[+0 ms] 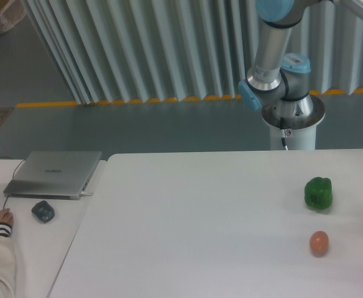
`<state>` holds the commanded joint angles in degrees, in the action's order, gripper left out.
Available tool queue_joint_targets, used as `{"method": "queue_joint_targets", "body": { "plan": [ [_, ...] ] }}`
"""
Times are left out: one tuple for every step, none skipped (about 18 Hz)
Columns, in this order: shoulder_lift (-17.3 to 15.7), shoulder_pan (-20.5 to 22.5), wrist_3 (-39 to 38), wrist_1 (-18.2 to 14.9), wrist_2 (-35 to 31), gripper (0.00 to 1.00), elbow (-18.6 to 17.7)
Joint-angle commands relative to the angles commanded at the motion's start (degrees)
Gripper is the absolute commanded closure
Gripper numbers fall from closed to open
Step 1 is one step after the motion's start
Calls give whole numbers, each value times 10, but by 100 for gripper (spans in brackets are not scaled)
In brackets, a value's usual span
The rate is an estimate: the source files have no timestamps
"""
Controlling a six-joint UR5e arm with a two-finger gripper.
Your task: Place the red pepper on the table
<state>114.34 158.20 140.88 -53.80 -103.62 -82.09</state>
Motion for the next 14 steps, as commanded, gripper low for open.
{"method": "queue_joint_targets", "body": {
  "plan": [
    [4, 5, 6, 4, -3, 0, 3],
    [6, 11, 19, 5, -4, 0, 4],
    [6, 18, 36, 6, -4, 0, 4],
    [8, 24, 41, 8, -4, 0, 2],
    [11, 26, 41, 11, -4, 0, 3],
    [18, 27, 41, 16, -4, 0, 3],
    [23, 33, 44, 21, -4, 0, 3],
    [24, 39, 44, 22, -4, 0, 3],
    [25, 39, 44, 21, -4, 0, 3],
    [26, 39, 45, 21, -5, 0, 1],
    [31, 39, 45, 23, -7, 0, -1],
    [34, 40, 45, 23, -11, 0, 0],
    [37, 40, 45, 22, -17, 0, -1],
    [38, 40, 37, 23, -18, 0, -3]
  ]
}}
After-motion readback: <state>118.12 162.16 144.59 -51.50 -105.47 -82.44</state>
